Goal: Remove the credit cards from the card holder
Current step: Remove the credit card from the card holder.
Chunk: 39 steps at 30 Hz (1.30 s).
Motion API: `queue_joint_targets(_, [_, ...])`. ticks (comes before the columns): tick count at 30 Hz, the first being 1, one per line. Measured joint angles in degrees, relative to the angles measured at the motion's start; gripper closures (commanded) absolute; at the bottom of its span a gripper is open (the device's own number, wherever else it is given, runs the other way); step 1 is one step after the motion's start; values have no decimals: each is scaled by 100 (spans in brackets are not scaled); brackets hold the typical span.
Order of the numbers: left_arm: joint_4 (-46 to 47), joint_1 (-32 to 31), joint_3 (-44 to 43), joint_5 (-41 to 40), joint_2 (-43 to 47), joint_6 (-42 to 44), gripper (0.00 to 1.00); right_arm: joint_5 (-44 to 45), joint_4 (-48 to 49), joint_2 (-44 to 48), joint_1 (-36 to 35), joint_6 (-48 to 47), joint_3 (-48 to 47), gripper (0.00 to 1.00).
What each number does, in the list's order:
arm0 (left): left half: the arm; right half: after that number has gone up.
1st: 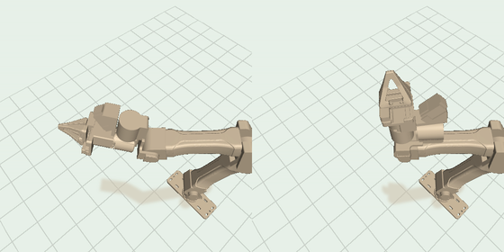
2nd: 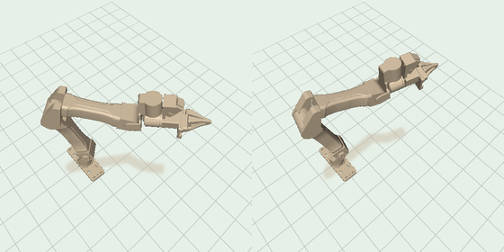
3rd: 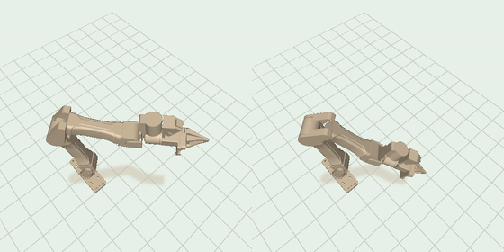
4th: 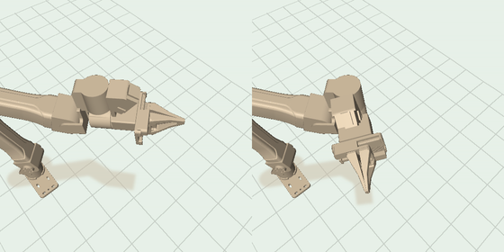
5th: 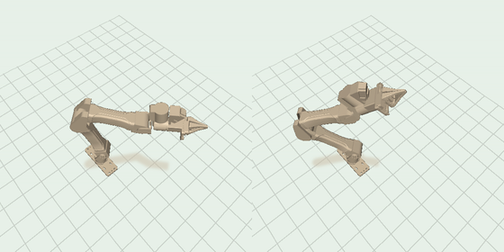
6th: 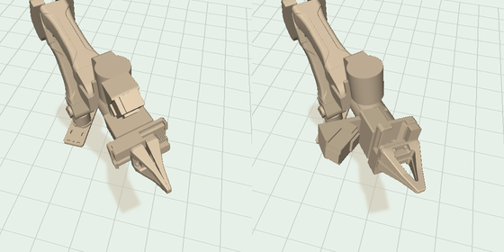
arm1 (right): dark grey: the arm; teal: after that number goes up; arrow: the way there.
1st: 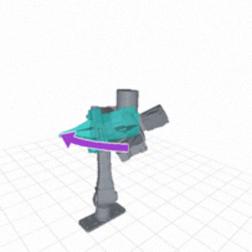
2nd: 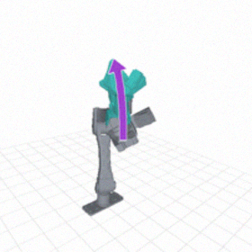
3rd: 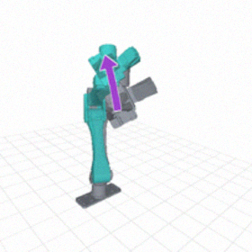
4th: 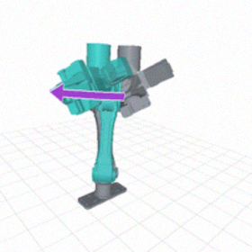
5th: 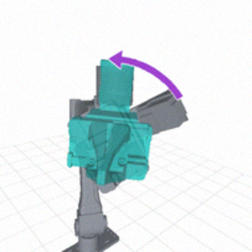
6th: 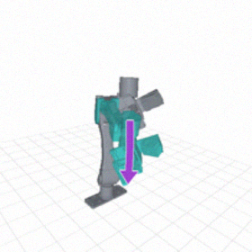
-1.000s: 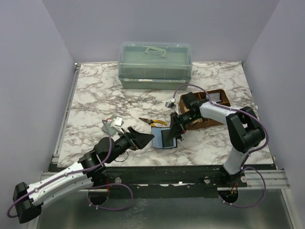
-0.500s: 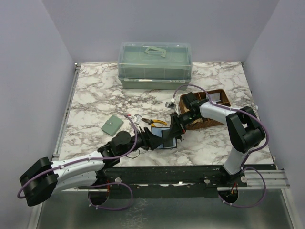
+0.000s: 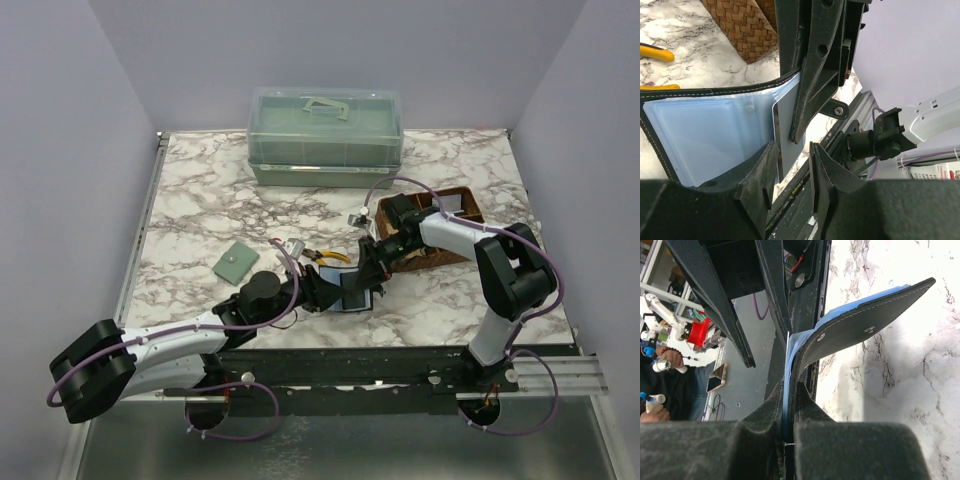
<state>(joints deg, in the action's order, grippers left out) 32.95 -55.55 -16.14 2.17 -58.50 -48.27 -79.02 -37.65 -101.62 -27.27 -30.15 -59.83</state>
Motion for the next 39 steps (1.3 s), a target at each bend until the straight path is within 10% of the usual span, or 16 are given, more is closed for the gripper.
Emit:
queue_joint_targets(30, [-483,48,-313,42,-223,452,55,-116,-162,-13,70,-142,-13,99])
queue_joint_targets(39, [-203,107,-267,35,-656,282,36,476,201,-177,70,435,-11,90])
